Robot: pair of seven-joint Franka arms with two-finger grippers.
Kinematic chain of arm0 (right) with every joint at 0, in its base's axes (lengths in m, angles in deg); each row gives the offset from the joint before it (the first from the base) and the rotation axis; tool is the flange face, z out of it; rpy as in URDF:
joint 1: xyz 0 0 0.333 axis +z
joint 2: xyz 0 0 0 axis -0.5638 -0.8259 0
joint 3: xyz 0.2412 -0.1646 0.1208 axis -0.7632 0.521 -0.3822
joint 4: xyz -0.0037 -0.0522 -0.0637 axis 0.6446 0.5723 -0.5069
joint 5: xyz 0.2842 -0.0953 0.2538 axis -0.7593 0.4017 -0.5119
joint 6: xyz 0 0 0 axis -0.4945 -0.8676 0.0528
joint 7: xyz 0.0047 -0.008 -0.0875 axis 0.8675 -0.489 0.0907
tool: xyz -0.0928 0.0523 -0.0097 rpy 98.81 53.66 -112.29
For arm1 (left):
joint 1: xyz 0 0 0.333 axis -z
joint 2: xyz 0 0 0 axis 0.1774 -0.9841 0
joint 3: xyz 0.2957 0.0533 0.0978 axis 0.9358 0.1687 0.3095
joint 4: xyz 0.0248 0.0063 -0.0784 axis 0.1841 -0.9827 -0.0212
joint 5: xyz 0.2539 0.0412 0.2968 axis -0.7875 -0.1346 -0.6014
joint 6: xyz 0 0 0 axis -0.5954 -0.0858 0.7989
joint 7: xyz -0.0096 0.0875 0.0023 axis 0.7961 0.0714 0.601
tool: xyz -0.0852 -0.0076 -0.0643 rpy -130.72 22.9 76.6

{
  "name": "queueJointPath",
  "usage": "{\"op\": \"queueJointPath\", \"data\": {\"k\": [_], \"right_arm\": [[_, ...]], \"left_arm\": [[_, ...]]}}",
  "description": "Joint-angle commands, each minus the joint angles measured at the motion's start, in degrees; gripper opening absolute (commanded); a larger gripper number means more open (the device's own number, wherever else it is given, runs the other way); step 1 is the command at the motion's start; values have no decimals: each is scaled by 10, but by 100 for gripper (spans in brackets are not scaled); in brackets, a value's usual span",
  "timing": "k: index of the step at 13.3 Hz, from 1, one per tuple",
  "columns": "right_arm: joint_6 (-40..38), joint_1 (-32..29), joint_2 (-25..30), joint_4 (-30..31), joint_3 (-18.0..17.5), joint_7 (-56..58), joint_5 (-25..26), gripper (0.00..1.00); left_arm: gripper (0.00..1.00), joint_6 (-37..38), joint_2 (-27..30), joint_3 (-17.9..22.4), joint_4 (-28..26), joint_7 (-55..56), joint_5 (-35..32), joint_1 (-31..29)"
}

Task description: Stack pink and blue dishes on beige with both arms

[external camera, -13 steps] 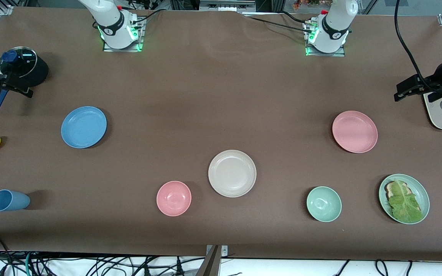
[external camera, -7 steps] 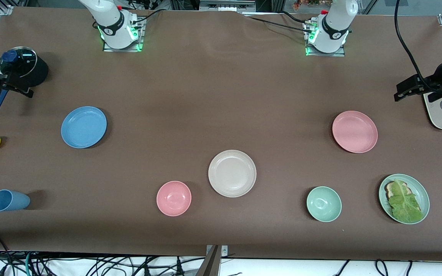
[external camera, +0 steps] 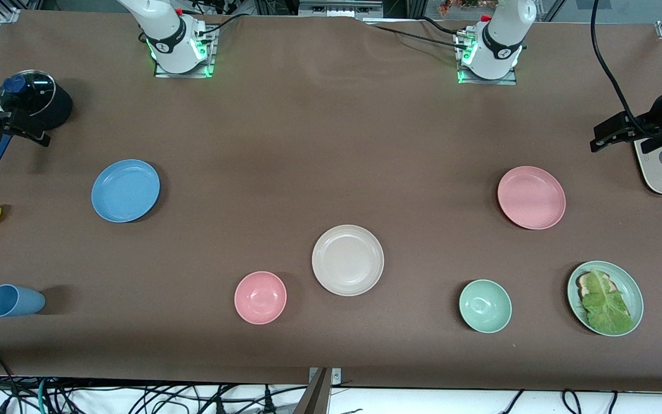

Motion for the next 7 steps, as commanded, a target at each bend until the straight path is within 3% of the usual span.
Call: {"op": "queueJointPath", "data": {"k": [1,7], "right_arm": [[-2,2,5,2,0,2,-5,100],[-2,2,5,2,1,2,-4,100]], "left_arm": [[100,7,-17,0,9,2,9,0],[100,5,-44,3,10,6,6,-2]]}}
